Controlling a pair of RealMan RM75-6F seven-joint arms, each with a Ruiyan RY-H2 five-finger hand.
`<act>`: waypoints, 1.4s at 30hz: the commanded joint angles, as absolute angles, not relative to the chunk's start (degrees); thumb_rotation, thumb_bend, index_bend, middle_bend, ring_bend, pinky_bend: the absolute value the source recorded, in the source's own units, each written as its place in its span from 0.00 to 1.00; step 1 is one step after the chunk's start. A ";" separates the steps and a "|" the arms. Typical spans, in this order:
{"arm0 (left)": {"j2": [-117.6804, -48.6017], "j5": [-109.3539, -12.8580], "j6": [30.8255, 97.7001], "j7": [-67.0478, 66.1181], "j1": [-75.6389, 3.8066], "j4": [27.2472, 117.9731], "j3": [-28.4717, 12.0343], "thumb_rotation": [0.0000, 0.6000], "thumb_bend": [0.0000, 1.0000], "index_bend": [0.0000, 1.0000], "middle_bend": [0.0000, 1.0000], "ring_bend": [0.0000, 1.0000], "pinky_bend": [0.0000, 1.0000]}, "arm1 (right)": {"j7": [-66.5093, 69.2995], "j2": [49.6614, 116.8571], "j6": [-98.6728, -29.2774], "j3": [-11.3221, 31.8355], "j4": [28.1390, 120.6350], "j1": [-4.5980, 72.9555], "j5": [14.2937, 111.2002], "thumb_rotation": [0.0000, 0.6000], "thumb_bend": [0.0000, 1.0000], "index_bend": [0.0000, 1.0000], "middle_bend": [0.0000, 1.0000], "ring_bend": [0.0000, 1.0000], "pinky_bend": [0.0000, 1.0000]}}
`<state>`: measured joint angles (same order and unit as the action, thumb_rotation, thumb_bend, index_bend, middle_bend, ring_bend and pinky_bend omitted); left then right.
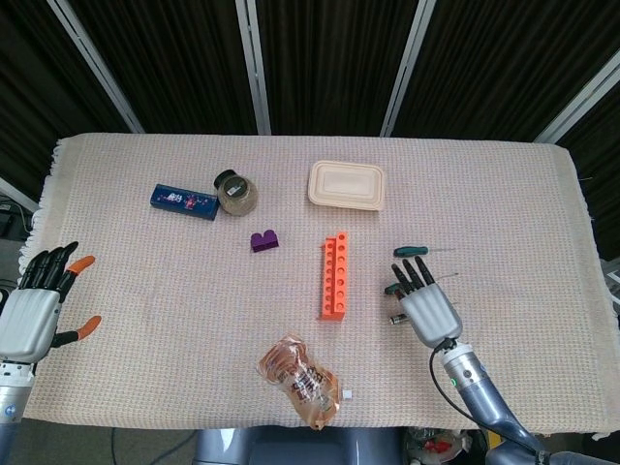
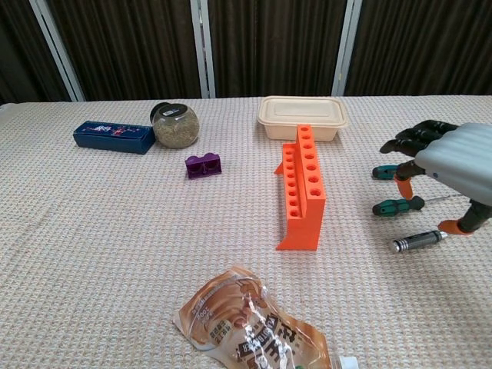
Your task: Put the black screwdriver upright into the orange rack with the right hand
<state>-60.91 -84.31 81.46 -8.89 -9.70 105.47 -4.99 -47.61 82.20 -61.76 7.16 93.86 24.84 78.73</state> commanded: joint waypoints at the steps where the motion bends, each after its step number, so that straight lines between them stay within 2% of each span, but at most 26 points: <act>1: -60.91 -84.06 81.35 -8.64 -9.79 105.25 -5.03 1.00 0.19 0.17 0.00 0.00 0.00 | -49.27 83.57 -59.92 6.77 93.16 26.25 76.41 1.00 0.17 0.45 0.07 0.00 0.00; 9: -61.07 -83.63 81.21 -8.29 -10.04 104.78 -5.12 1.00 0.19 0.17 0.00 0.00 0.00 | -51.32 85.64 -57.89 6.66 91.57 28.32 71.65 1.00 0.18 0.46 0.07 0.00 0.00; 17: -61.29 -83.12 81.00 -8.47 -10.47 104.73 -5.39 1.00 0.19 0.17 0.00 0.00 0.00 | -54.00 86.70 -57.11 6.25 91.19 30.17 66.40 1.00 0.26 0.46 0.07 0.00 0.00; 42: -61.74 -82.13 80.50 -7.77 -10.95 103.88 -5.25 1.00 0.19 0.16 0.00 0.00 0.00 | -55.92 89.16 -59.91 3.35 91.06 33.06 60.66 1.00 0.26 0.48 0.08 0.00 0.00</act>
